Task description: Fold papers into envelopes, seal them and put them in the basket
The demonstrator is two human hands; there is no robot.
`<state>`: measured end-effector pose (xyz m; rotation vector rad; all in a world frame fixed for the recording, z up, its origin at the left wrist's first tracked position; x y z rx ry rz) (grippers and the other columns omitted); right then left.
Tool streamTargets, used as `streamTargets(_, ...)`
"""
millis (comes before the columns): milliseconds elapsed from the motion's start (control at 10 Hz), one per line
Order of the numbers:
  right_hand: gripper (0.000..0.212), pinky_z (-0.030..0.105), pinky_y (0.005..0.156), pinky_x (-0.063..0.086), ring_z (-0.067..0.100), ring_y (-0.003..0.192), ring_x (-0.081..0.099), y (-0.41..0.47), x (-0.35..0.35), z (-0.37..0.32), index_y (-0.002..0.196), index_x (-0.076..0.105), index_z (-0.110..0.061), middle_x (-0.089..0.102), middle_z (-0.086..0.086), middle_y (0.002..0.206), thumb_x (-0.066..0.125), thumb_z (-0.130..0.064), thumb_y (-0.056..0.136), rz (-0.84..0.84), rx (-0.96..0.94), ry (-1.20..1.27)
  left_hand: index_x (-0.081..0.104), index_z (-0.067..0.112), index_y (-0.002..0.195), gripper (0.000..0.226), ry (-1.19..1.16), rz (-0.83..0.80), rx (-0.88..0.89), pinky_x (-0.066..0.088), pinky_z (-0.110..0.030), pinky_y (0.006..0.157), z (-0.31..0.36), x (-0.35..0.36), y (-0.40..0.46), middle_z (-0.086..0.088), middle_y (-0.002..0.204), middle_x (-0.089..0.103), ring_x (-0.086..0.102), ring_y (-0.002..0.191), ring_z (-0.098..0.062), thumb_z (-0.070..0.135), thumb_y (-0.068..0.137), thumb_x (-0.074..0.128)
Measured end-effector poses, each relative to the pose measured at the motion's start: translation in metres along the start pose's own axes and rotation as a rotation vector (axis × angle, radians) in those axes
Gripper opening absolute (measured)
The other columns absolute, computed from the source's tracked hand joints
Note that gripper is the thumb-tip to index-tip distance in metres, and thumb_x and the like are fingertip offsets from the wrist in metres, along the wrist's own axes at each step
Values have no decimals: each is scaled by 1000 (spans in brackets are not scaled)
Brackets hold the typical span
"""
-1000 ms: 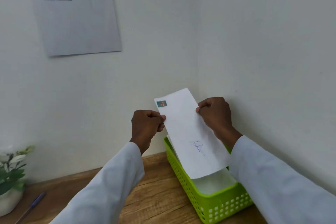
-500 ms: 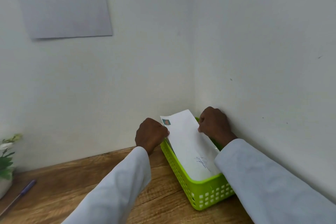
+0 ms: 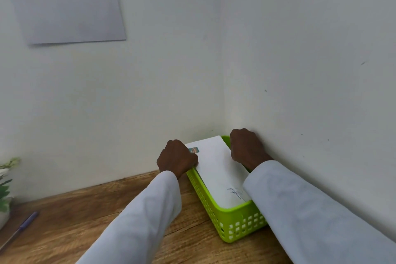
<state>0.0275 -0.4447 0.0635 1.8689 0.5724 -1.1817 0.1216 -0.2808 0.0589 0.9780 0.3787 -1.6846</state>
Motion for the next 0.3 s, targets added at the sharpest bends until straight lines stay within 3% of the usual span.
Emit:
streamTargets(100,13,30,65,35,37,95,61,-7,-6,-1,80,46,-14,62,14,102,51,-4,85,81,-43,6,64,15,59,23,-138,-7,73,37,-26,58,-7,1,-4,1,73,62,59,69,-20,30,70,77)
streamTargets(200,8,30,62,32,37,90,62,-16,-15,-13,80,52,-11,64,13,95,57,-14,85,182,-146,39,72,29,72,15,-142,95,187,41,-28,71,-12,-9,-13,6,98,60,59,91,-14,43,79,73)
streamTargets(300,19,31,64,37,36,90,63,-23,-23,-24,90,65,-11,68,11,97,57,-29,90,210,-210,79,70,34,80,11,47,258,336,39,-29,72,-7,-26,-22,7,100,53,55,98,-14,45,82,68)
Point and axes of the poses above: each hand's wrist, its own y-axis towards the middle knuckle, its own x-axis out of the palm, z = x × y, the point moved 3 cm from there along y, towards the middle knuckle
